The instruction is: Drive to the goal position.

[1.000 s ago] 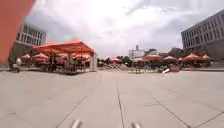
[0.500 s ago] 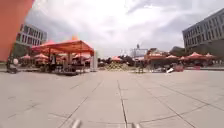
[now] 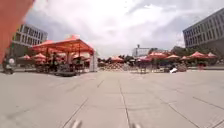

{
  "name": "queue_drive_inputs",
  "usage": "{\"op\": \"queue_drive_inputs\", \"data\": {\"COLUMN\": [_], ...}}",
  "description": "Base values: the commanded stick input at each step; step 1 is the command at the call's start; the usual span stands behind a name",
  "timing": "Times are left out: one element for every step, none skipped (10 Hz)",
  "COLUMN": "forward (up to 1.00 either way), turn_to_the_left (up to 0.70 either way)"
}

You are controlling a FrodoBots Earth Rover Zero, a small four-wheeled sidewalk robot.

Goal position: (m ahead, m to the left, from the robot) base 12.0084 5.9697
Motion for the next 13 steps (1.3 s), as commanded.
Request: {"op": "queue_drive_inputs", "data": {"forward": [0.85,0.85,0.85,0.85,0.85,0.85,0.85,0.85,0.85,0.85,0.85,0.85,0.85], "turn_to_the_left": [0.0,0.0,0.0,0.0,0.0,0.0,0.0,0.0,0.0,0.0,0.0,-0.01,-0.17]}}
